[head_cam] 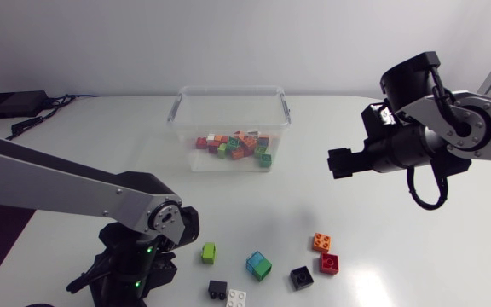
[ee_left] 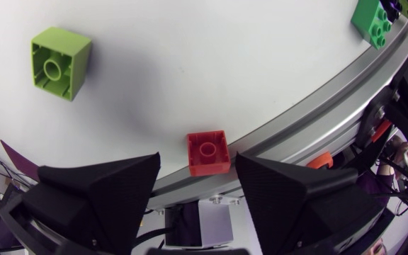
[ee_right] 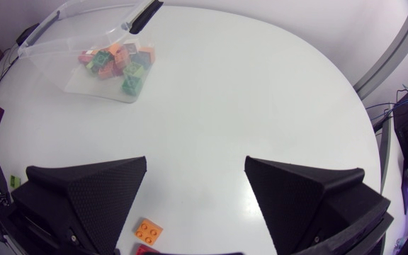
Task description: Place the duplo bricks in the container
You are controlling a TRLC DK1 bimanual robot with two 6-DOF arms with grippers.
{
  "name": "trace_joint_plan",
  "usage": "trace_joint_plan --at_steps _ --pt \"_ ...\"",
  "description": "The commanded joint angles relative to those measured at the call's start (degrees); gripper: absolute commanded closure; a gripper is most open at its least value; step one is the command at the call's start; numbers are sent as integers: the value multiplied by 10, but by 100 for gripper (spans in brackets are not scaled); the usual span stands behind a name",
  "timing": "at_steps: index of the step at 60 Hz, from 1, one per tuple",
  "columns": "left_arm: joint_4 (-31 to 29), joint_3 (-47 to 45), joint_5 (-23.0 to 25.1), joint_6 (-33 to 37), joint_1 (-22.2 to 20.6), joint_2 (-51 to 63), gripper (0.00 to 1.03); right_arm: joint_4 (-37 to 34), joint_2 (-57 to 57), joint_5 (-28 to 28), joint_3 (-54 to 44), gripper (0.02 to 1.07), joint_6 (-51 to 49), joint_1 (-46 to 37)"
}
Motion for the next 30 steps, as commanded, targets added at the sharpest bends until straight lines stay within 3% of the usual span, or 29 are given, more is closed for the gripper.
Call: trace_joint_plan --at_steps 1,13,17,21,30 --pt "2 -18 8 -14 -3 9 37 7 18 5 10 7 14 6" --pt "13 -30 8 -21 -35 23 40 14 25 7 8 7 14 7" --pt "17 -30 9 -24 -42 32 46 14 23 9 5 7 14 7" --pt "20 -28 11 -27 -52 41 61 12 24 16 3 7 11 7" --pt "24 -31 10 -30 -56 47 70 -26 39 18 11 7 9 11"
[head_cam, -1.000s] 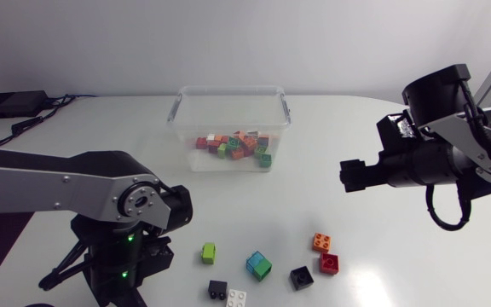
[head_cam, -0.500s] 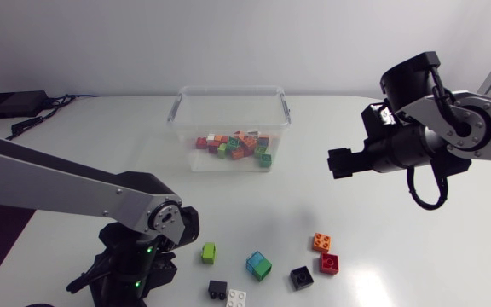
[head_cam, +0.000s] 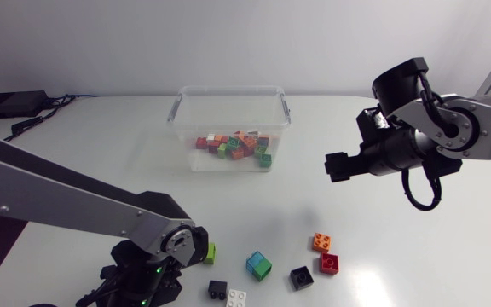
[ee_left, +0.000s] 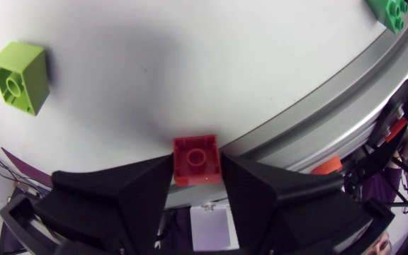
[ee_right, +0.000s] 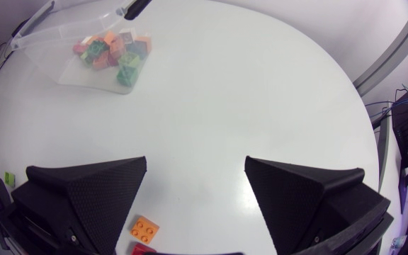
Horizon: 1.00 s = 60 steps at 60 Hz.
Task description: Place the duplo bricks in the container
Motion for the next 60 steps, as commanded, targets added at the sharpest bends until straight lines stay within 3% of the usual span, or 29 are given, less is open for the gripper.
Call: trace_joint_plan --at_steps 1,10,16,23,35,60 --pt "2 -12 1 -16 -3 10 74 -23 18 4 9 7 9 8" --pt "-26 17 -14 -19 13 10 77 -77 40 -11 18 7 16 26" --pt "-18 57 -57 -35 45 -11 77 -104 53 -29 24 7 18 38" --pt "-16 101 -69 -38 63 -39 77 -140 74 -45 32 7 23 76" --pt "10 189 -80 -38 83 -115 77 -117 107 -43 -5 7 -68 122" --pt "85 324 -81 -36 138 -212 77 -38 145 -49 -80 9 -309 104"
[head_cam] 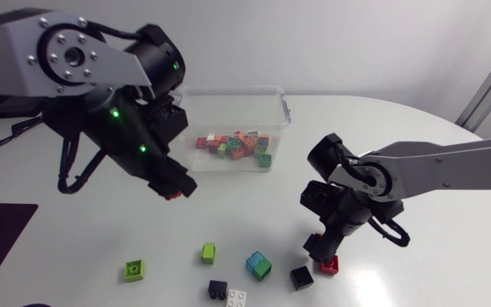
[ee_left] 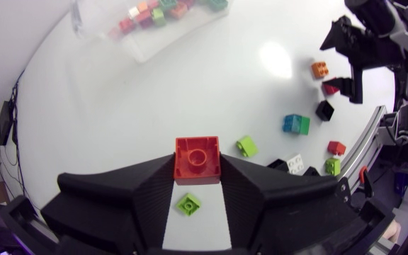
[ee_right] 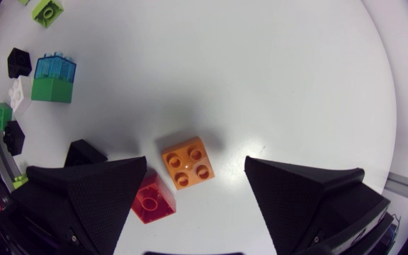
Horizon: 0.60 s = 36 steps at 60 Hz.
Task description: Place the duplo bricks in the container
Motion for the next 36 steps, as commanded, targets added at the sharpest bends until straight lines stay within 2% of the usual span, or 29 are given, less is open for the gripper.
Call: trace_joint_plan --at_steps 1,14,19,27,36 --pt "21 23 -6 -9 14 -16 77 15 19 -2 -15 10 -53 -7" --pt "86 41 -5 -13 41 -34 77 14 24 -10 -17 12 -119 -10" --pt "115 41 -5 -14 44 -42 77 12 23 -13 -17 22 -145 -14" --pt "163 50 17 -22 64 -42 77 8 29 -26 -17 23 -165 -21" --pt "199 58 30 -34 77 -36 77 9 36 -47 -17 60 -181 -22"
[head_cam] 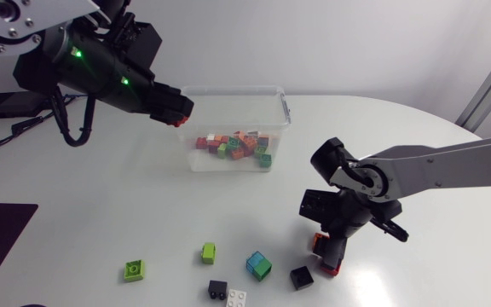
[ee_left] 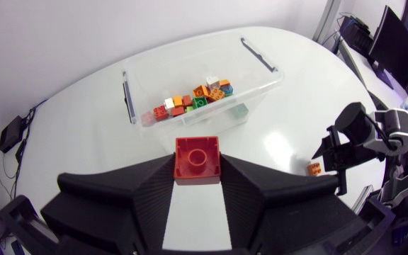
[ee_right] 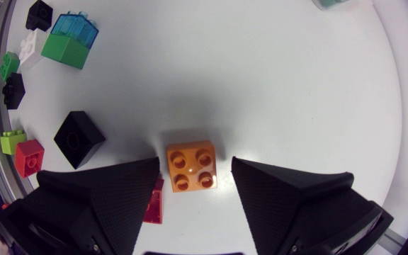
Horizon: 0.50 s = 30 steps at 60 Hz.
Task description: Place the duplo bricks in the container
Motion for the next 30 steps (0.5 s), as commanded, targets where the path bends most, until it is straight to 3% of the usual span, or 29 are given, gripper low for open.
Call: trace_joint_plan --at_steps 1,8,18,30 --pt "23 19 7 -21 11 -3 77 -3 13 -10 -10 61 -23 -4" --pt "68 17 17 -27 18 11 77 -11 8 -15 12 71 -17 -6" --pt "157 3 21 -31 31 41 76 -76 -46 -26 83 74 8 -11" --pt "214 19 25 -40 43 116 75 -119 -66 -57 184 75 54 -11"
